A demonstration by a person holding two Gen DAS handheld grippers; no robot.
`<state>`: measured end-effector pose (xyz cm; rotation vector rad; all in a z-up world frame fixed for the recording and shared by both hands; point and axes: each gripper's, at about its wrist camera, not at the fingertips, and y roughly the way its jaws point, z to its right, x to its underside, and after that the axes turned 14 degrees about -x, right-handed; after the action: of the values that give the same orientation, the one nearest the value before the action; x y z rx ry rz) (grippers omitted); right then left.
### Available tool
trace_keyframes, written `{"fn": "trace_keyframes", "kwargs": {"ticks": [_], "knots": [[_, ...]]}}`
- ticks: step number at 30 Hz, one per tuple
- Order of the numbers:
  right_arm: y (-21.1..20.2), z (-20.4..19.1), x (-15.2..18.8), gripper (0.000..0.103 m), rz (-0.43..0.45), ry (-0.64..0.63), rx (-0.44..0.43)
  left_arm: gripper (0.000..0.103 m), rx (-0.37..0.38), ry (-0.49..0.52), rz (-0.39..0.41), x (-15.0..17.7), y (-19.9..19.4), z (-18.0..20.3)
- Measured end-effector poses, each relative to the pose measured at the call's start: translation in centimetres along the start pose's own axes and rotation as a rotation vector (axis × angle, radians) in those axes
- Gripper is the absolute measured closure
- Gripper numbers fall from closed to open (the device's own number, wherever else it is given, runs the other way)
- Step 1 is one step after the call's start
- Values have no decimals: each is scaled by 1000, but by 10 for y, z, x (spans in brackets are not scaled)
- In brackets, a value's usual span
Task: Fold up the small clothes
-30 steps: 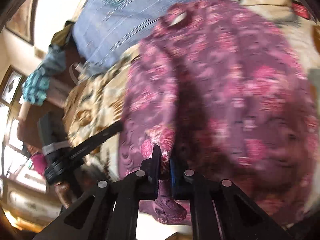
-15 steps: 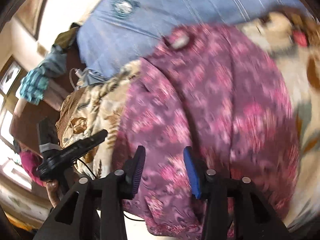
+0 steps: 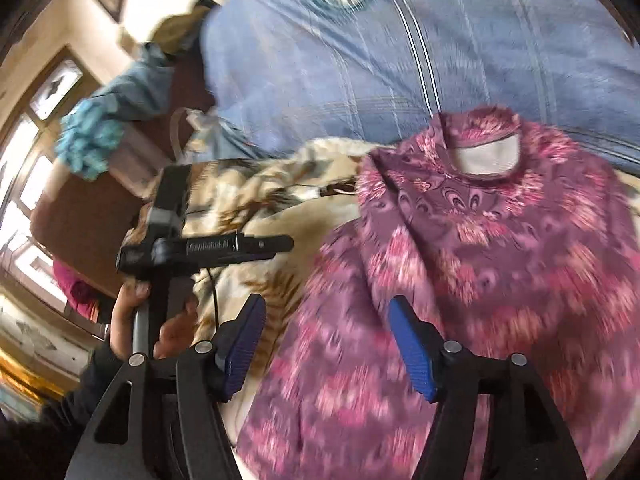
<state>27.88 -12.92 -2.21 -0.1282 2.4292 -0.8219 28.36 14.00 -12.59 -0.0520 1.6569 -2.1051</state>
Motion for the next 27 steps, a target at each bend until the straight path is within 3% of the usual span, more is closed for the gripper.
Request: {"fn": "trace_keyframes", "kwargs": {"ticks": [2, 5, 8, 9, 10, 11, 12, 13, 14, 17, 22, 25, 27], "knots": [[22, 12, -32, 42, -30, 14, -10, 48, 43, -38, -62, 4, 19, -3], [56, 29, -78, 44, -67, 16, 2, 48, 190, -54, -140, 12, 32, 0], [97, 46, -114, 47, -105, 17, 51, 48, 185, -33, -121, 16, 34, 10], [112, 54, -121, 51, -127, 42, 51, 49, 182, -38, -113, 16, 36, 10], [127, 61, -126, 62, -155, 66, 48, 51, 184, -44, -105, 17, 36, 11], [141, 68, -130, 69, -171, 74, 75, 57, 177, -45, -98, 18, 35, 11], [153, 76, -131, 90, -180, 85, 129, 84, 156, -35, -92, 18, 34, 11], [160, 79, -132, 100, -196, 87, 149, 97, 158, -16, -95, 18, 34, 12], [163, 80, -132, 100, -211, 76, 148, 98, 169, -2, -86, 18, 30, 13], [128, 58, -138, 100, -152, 11, 156, 99, 166, 20, 35, 21, -6, 13], [44, 55, -154, 100, 34, 11, 150, 99, 143, -23, 102, 26, -45, 4], [40, 83, -158, 100, 44, 86, 119, 99, 36, -13, 147, 25, -43, 1], [61, 96, -158, 100, 9, 108, 135, 98, 14, -47, 118, 21, -28, -5]]}}
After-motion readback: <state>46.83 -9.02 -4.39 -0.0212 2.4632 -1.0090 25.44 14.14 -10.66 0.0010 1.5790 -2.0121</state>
